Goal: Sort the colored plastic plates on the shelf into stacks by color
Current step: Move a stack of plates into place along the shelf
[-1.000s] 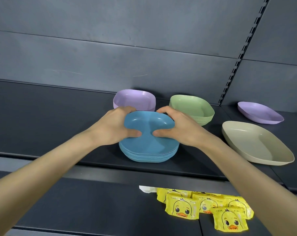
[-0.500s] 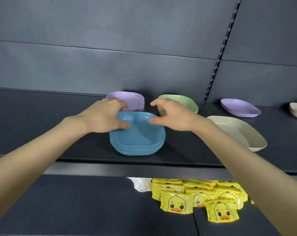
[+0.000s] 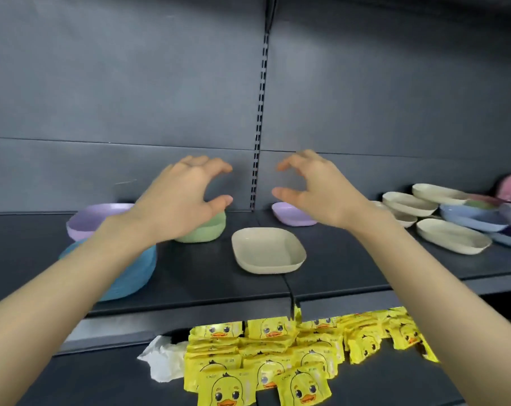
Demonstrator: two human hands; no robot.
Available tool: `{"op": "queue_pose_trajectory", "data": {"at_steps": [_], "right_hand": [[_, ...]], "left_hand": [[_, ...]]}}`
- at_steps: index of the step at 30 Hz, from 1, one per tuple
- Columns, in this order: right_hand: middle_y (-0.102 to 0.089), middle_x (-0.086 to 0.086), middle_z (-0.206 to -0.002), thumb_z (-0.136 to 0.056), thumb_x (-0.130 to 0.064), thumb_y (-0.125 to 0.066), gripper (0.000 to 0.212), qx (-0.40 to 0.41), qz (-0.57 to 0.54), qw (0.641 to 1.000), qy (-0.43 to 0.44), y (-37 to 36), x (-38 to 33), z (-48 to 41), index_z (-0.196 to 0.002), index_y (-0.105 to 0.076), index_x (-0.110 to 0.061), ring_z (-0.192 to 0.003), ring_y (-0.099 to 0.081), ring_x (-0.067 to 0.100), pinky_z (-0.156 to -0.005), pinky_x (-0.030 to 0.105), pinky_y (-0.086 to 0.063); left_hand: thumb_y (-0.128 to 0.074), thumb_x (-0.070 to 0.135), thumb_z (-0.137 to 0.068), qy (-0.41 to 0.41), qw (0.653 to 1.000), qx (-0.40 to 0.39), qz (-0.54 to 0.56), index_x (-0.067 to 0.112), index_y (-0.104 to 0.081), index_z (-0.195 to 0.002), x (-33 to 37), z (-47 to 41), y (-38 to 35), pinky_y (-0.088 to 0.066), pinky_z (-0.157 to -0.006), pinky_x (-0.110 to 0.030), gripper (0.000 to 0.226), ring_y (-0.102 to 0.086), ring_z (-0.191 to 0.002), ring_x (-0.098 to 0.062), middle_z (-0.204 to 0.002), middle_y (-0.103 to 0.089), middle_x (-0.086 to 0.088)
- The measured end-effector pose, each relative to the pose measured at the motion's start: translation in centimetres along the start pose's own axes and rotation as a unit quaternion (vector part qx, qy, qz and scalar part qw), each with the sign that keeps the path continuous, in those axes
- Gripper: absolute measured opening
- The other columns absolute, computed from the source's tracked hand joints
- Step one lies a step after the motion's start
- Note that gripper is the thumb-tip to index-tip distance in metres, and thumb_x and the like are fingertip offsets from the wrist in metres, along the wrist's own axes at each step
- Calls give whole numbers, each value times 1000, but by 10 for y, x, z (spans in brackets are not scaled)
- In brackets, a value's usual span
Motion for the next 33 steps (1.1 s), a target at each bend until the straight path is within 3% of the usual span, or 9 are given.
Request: {"op": "queue_pose_trajectory", "data": {"at_steps": [5, 13, 16, 21, 25, 28, 33], "right_hand": [[-43, -1, -136, -90, -35, -59, 43, 0, 48, 998, -32, 45, 79, 66, -128, -50, -18, -123, -44, 20, -99, 37, -39], [-44, 1, -135, -89, -31, -60, 42, -20, 81, 993, -89, 93, 196, 144, -128, -52, -15, -121, -46, 21, -94, 29, -38], [-47, 2, -132, -90, -32, -59, 41, -23, 89, 990, -111, 109, 235, 156, -127, -52, -16, -121, -44, 23, -95, 33, -40], [-47, 1, -133, -90, -32, -59, 38, -11, 94, 985, -142, 129, 300, 162, -124, -54, -17, -119, -46, 25, -95, 41, -43], [-48, 0, -133, -90, -32, -59, 39, -6, 108, 984, -145, 139, 350, 148, -126, -54, -18, -121, -45, 22, -96, 36, -41], [-49, -2, -124, -90, -31, -58, 36, -4, 126, 981, -147, 145, 393, 130, -124, -54, -18, -114, -47, 20, -84, 29, -38], [-49, -2, -123, -90, -30, -57, 35, -35, 113, 982, -145, 138, 464, 85, -123, -54, -19, -111, -49, 19, -83, 31, -42]], "left_hand": [[-58, 40, -87, -4, 1000, -7, 18, 22, -47, -134, 96, -1, -42, -38, -98, -38, 51, -46, -119, -24, -126, -57, -1], [-57, 39, -89, -46, 997, -46, 39, 23, -45, -135, 223, -23, -111, -36, -101, -31, 51, -43, -125, -17, -133, -52, 4], [-55, 41, -90, -59, 995, -68, 50, 25, -42, -137, 259, -43, -134, -41, -98, -35, 51, -47, -121, -16, -131, -53, 3], [-52, 42, -91, -99, 990, -82, 53, 27, -40, -136, 304, -87, -172, -39, -98, -36, 49, -47, -117, -18, -126, -54, 3], [-51, 42, -91, -117, 988, -72, 65, 28, -38, -138, 328, -128, -203, -35, -96, -30, 50, -45, -118, -15, -127, -52, 6], [-50, 42, -91, -121, 989, -64, 62, 29, -38, -136, 339, -167, -231, -35, -92, -29, 48, -45, -116, -15, -123, -53, 7], [-52, 44, -89, -86, 990, -86, 74, 29, -42, -131, 339, -236, -279, -40, -92, -32, 45, -47, -115, -15, -120, -53, 8]]}}
Point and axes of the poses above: each hand's wrist, its own z-axis away from the middle knuckle, its own y-axis out of the back of the hand, x = y × z, the point moved 8 cm from there along -z, towards the middle knuckle
